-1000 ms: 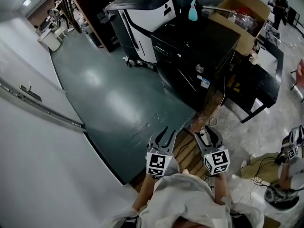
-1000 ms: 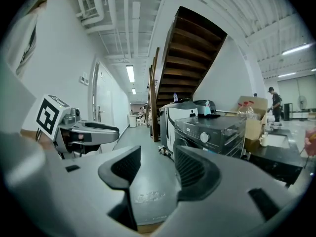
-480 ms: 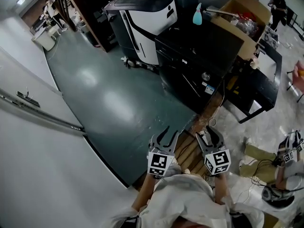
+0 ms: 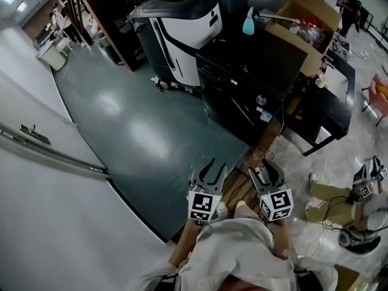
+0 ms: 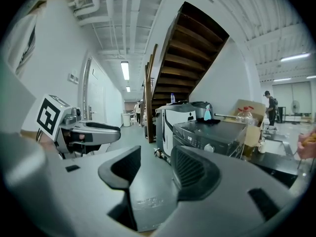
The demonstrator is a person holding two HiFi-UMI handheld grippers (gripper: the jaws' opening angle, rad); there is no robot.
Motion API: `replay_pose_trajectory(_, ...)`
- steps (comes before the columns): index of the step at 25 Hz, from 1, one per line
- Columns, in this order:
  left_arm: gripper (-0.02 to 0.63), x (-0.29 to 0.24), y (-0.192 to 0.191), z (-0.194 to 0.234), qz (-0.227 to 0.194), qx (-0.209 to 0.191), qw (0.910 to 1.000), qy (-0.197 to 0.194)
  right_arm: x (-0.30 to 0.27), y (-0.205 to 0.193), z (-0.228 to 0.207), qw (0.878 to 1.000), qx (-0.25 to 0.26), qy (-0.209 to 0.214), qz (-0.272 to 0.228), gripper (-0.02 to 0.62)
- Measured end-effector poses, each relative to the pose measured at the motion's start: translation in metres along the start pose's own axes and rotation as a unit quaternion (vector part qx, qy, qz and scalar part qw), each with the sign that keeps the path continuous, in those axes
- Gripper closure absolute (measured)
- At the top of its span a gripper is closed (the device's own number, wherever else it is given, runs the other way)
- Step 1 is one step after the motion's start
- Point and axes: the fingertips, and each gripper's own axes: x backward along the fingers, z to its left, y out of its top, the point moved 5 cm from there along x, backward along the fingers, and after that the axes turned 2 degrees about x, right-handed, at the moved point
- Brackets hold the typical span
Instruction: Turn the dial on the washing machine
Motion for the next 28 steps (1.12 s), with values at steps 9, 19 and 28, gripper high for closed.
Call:
replay_pose_trajectory(9,0.466,-0.018,0.007,0.002,0.005,-0.006,0.9999,-0.009,-0.009,-0.003,-0.014,1.0,-0.008,-0.004,0.01,0.376)
replay_pose_trajectory(19,0.466,-0.059,0.024,0.02,0.005,-0.008,0.9997,0.025,-0.049,0.013,-0.054,1.0,-0.002,0.021,0.003,0.377)
replay_pose_trajectory(28,0.466,-0.109,0.041,0.029,0.009,-0.007,0.9983,0.057,-0.089,0.029,-0.101,0.998,0.002,0.056,-0.008,0.382)
